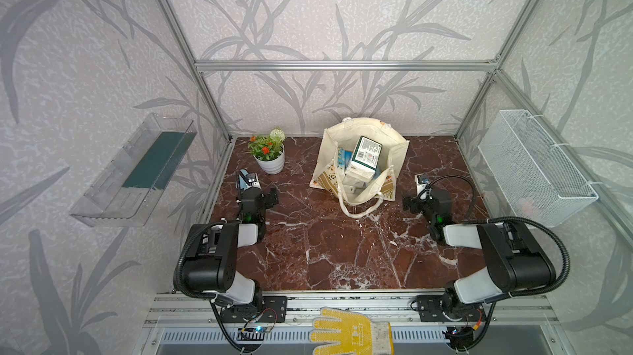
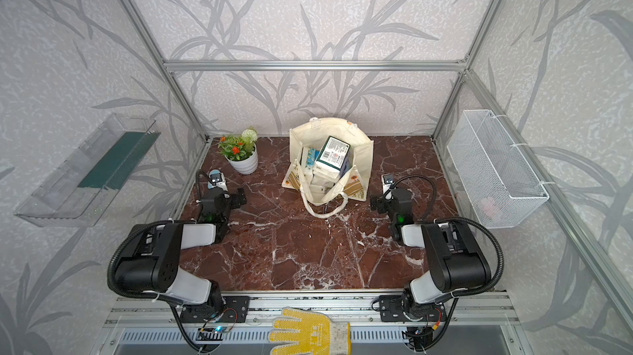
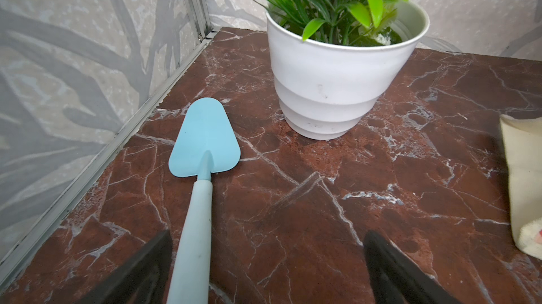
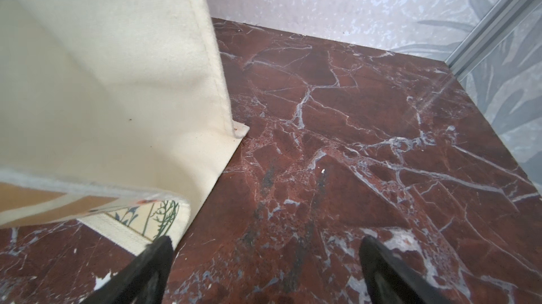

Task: Put tissues into the canvas bag
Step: Reset both arms

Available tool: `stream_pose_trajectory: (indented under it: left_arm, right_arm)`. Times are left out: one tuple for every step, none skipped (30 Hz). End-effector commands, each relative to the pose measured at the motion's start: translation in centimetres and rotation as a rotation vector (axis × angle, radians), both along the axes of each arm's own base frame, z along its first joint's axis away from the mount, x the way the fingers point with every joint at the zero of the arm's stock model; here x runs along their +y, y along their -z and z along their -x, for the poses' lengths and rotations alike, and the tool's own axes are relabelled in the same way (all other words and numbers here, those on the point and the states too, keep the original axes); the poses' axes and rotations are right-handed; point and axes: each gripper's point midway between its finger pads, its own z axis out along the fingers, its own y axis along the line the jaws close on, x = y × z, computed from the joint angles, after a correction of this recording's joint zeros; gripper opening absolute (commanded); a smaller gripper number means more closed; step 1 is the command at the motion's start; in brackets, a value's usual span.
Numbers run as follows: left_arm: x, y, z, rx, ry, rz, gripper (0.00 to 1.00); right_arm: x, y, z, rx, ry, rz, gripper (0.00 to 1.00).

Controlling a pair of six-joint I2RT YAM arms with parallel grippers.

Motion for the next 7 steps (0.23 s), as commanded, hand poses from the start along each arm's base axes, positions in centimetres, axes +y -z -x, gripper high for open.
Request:
stream_pose_trajectory:
  left_arm:
    - [-0.18,-0.69,-0.34,-0.012,0.015,-0.008,0.99]
    - [-0.2,-0.7,-0.34,-0.012,0.015,-0.009,0.99]
    - [-0.18,-0.69,-0.32,-0.012,0.015,-0.01,0.99]
    - [-0.15,-0.74,-0.34,-0.013,0.013,-0.013,0.99]
    - [-0.19,-0.76,-0.36,-0.013,0.014,-0.012,0.99]
    - [-0.19,-0.71,-0.33,-0.012,0.014,-0.011,0.99]
    - [-0.19,-0.68,-0.34,-0.011,0.014,-0.012,0.99]
  right_arm:
    - [-0.3,-0.92,-0.72,-0.022,0.02,-0.007,0.99]
    - [-0.3,-0.94,-0.72,-0.022,0.019,-0.007,0.99]
    - [-0.3,-0.92,-0.72,-0.022,0.02,-0.007,0.99]
    - [-0.3,-0.92,-0.72,-0.022,0.02,-0.007,0.99]
    - [-0.3,-0.92,-0.72,-0.022,0.02,-0.007,0.99]
    - [-0.28,-0.93,-0.71,-0.022,0.019,-0.007,0.99]
    - [-0.3,-0.92,-0.72,-0.022,0.02,-0.007,0.99]
